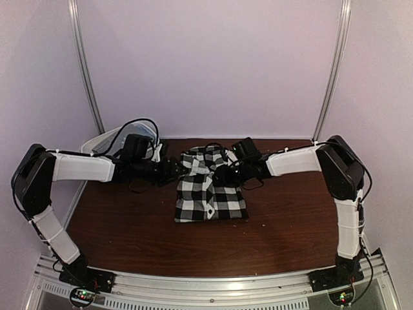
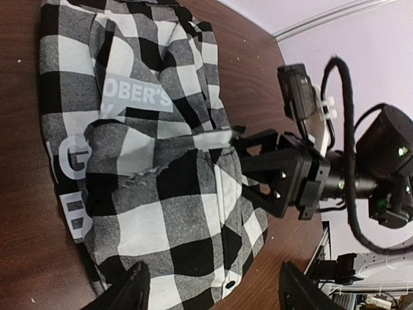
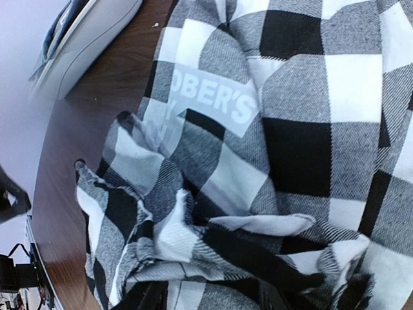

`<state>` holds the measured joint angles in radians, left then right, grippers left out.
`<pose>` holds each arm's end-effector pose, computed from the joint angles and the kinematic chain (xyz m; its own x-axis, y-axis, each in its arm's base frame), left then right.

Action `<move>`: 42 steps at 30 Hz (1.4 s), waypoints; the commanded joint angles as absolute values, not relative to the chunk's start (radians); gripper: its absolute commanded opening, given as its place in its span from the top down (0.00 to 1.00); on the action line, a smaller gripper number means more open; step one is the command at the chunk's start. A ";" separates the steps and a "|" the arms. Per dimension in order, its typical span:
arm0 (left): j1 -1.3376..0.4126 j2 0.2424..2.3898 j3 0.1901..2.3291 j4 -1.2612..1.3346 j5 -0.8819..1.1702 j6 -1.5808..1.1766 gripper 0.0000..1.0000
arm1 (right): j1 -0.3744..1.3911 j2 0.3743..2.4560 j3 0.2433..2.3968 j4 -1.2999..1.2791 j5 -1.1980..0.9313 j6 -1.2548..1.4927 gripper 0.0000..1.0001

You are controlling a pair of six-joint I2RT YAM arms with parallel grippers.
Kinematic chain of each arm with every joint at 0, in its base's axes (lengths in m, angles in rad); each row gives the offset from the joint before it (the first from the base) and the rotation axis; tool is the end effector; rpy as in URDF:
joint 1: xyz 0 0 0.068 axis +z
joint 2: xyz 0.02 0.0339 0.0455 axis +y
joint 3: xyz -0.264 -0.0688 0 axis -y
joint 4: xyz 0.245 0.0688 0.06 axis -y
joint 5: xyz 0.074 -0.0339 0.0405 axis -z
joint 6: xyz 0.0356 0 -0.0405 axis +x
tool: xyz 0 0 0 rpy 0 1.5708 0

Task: Fold and stack the long sleeve shirts
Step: Fold the rectangle-folded shirt at the center of the board, then smooth out the 2/3-rectangle-folded shirt at the center of the board.

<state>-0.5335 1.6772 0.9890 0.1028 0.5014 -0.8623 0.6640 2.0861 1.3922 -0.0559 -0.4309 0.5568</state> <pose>0.3039 -0.1994 0.2086 -0.9101 -0.2358 -0.3407 0.1534 0.5721 -0.8057 0.3489 0.2919 0.1602 -0.8788 -0.0780 -0.4709 -0.3961 0.6695 0.6284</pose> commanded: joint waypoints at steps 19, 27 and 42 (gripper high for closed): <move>-0.665 2.079 1.331 0.129 0.521 -0.859 0.59 | 0.561 1.907 1.329 -0.113 -0.401 0.518 0.36; -0.639 2.171 1.406 0.116 0.496 -0.861 0.59 | 0.572 1.860 1.240 -0.064 -0.451 0.528 0.56; -0.610 2.137 1.474 0.036 0.473 -0.777 0.53 | 0.571 2.041 1.320 -0.056 -0.501 0.518 0.71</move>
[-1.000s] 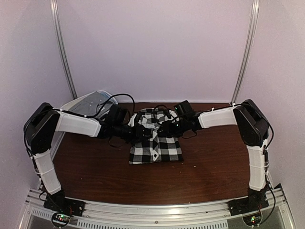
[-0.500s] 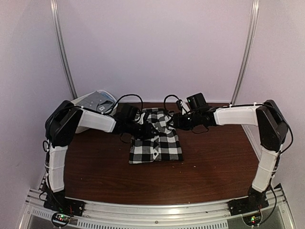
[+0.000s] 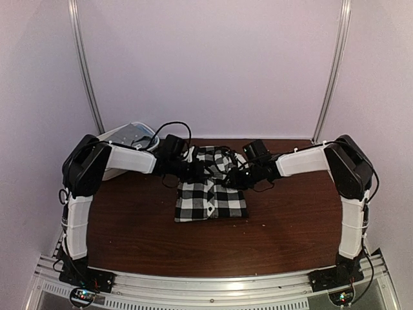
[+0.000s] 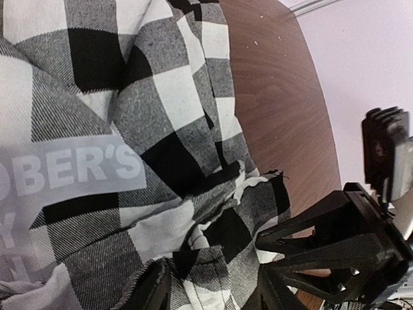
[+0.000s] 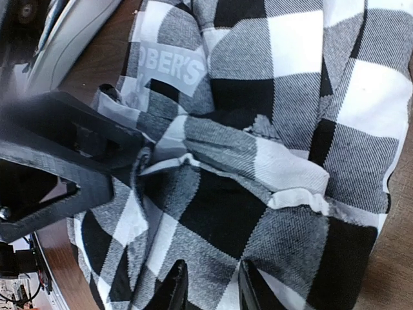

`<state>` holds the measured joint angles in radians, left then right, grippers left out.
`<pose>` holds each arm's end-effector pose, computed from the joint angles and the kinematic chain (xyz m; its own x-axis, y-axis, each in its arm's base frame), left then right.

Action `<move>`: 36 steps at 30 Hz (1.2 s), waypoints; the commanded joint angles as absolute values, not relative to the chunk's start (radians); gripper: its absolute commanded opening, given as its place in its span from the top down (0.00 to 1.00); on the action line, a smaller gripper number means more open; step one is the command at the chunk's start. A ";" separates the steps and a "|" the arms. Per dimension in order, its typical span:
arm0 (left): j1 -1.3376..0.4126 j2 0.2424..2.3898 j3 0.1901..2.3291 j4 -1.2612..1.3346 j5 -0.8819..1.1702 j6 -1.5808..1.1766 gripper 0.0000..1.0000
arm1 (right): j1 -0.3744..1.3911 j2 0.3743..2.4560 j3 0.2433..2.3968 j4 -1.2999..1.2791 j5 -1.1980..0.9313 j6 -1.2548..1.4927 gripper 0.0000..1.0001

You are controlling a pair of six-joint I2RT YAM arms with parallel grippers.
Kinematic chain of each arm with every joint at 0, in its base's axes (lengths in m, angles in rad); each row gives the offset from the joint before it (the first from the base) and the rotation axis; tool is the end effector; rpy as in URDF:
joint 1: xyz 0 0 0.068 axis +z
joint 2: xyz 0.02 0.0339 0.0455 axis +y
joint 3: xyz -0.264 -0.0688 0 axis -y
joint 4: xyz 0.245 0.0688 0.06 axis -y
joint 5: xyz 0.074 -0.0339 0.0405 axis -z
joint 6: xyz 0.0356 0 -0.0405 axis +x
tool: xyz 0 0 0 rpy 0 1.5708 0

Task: Fold and stack the long sleeve shirts
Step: Smooth out the 2/3-rectangle-folded shirt at the center of the board.

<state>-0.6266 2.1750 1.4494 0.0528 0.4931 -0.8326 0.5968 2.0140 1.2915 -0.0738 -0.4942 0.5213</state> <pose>0.3753 -0.2925 0.1474 -0.9436 -0.1213 -0.3081 0.1760 0.6044 -0.7770 0.3465 0.2558 0.1597 -0.8957 -0.0786 -0.4376 -0.3725 0.6698 0.6423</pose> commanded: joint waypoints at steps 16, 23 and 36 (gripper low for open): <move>-0.578 1.921 1.184 0.052 0.397 -0.749 0.51 | 0.479 2.084 1.330 -0.026 -0.539 0.580 0.71; -0.530 1.992 1.217 0.030 0.381 -0.726 0.56 | 0.494 1.993 1.336 -0.054 -0.487 0.558 0.69; -0.501 2.085 1.393 -0.099 0.387 -0.658 0.57 | 0.650 1.952 1.340 -0.061 -0.474 0.547 0.60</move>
<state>-0.5098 2.1132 1.3449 -0.0669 0.4019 -0.7002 0.6121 1.9354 1.3239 -0.0681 -0.4713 0.5453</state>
